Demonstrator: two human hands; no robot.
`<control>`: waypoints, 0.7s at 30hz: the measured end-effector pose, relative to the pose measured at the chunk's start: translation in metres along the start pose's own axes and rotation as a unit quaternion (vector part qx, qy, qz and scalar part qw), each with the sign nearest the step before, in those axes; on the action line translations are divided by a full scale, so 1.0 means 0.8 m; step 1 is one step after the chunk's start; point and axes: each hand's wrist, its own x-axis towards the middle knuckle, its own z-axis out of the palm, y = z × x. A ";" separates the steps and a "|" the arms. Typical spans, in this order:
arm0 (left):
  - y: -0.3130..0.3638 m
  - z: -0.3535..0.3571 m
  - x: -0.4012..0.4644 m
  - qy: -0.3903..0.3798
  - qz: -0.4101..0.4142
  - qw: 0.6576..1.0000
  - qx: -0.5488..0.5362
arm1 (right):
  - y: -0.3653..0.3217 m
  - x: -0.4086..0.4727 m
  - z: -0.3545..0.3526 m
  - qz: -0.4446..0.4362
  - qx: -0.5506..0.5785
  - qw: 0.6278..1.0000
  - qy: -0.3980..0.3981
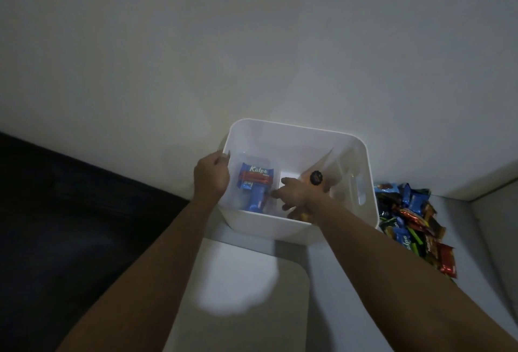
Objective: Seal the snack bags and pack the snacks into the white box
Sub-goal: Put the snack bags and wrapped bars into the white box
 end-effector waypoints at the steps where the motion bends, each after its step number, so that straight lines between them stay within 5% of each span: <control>1: 0.001 -0.002 -0.001 0.001 -0.022 0.999 -0.027 | 0.001 -0.004 -0.002 -0.007 -0.009 1.000 0.017; 8: -0.048 -0.037 -0.015 -0.024 -0.159 0.983 -0.093 | -0.002 -0.071 -0.028 -0.151 -0.053 0.973 0.169; 12: -0.101 -0.069 -0.036 -0.079 -0.155 0.979 0.103 | 0.008 -0.153 -0.018 -0.212 0.016 0.963 0.166; 16: -0.151 -0.097 -0.075 -0.117 -0.180 0.953 0.213 | 0.056 -0.195 0.024 -0.162 -0.004 0.984 0.078; 21: -0.183 -0.110 -0.125 -0.145 -0.201 0.938 0.243 | 0.145 -0.177 0.085 0.003 -0.068 0.997 0.039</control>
